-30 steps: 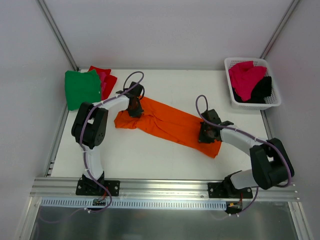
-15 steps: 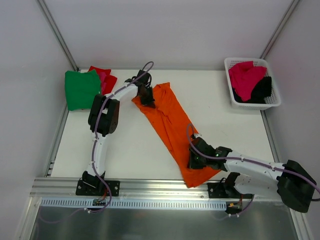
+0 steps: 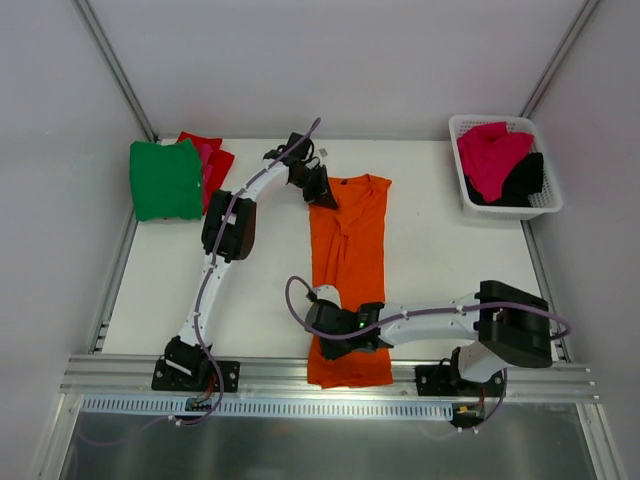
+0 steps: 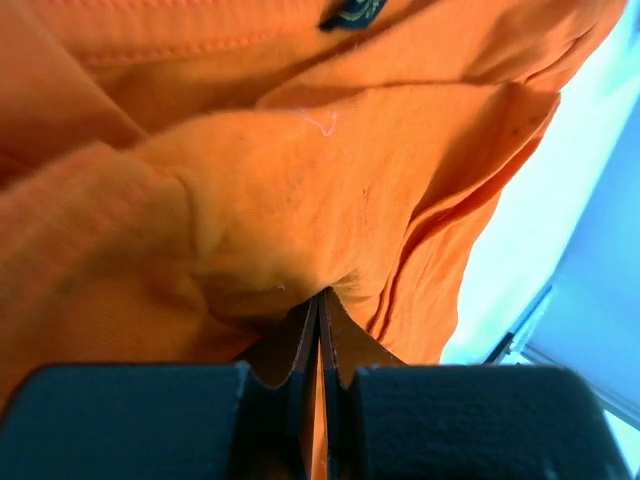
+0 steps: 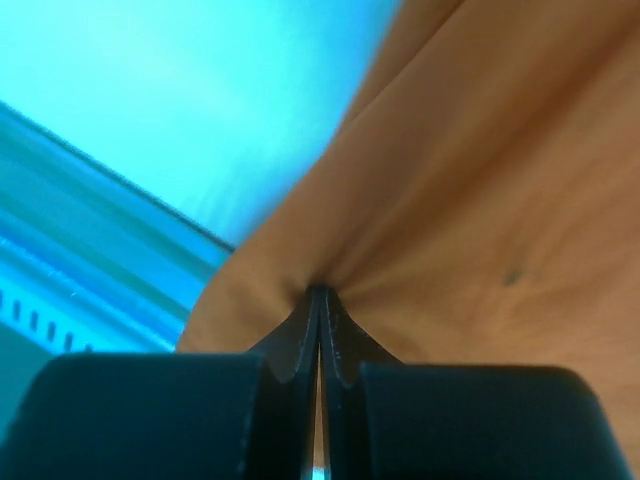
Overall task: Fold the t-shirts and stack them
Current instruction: Fold the tshirt
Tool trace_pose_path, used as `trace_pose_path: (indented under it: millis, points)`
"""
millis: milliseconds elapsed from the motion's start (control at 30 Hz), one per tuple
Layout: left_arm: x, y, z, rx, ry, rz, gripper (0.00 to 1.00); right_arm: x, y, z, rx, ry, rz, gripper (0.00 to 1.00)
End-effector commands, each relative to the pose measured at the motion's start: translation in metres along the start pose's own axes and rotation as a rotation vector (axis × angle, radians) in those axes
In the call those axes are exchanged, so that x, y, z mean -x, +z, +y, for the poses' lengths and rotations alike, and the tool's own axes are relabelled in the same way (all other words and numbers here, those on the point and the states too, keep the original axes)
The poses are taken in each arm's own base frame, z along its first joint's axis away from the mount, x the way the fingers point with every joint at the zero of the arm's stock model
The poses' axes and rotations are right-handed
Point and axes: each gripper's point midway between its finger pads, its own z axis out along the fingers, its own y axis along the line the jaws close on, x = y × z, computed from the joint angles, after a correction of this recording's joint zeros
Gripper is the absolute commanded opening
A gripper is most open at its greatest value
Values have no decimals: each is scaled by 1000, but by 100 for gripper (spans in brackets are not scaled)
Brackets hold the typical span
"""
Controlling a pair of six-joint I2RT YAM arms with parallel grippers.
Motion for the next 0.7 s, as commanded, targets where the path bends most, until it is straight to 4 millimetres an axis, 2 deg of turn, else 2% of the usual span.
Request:
trace_pose_path:
  millis: [0,33,67,133,167,267,367,400,433,467,500,533,567,600,633,667]
  points:
    - [22,-7,-8,-81,-8,-23,0,-8,0,12,-22,-70,36,1]
    - [26,-7,-6,-90,-18,-24,0,-5,-2,20,-9,-81,26,1]
    - [37,-14,-7,-107,-20,-49,0,-4,-2,22,-7,-88,24,1]
    - [46,-17,-4,-118,-41,-66,0,-1,-3,25,-6,-99,9,0]
    - [54,-24,-2,-129,-46,-87,0,0,-3,25,-9,-108,8,1]
    - [62,-31,-1,-152,-64,-103,0,3,-5,22,-31,-119,-6,1]
    - [58,-37,-6,-164,-51,-91,0,9,-10,19,-53,-147,-38,1]
    - [57,-41,-8,-166,-43,-93,0,14,-17,20,-45,-165,-62,0]
    - [59,-55,-22,-174,-14,-111,0,19,-22,18,-64,-189,-94,0]
    - [50,-56,-19,-159,-18,-97,0,25,-30,21,-63,-201,-124,1]
    - [49,-62,-20,-129,8,-118,0,36,-45,20,-65,-224,-184,14]
    - [51,-89,-43,-122,57,-170,3,42,-54,21,-60,-229,-215,33]
    - [37,-90,-32,-69,58,-159,7,48,-64,21,-53,-230,-246,50]
    - [31,-101,-37,-36,82,-183,12,54,-73,20,-48,-229,-276,60]
    - [31,-131,-61,0,146,-267,28,65,-89,19,-30,-217,-336,62]
    - [13,-131,-52,46,141,-249,37,69,-97,18,-22,-210,-361,64]
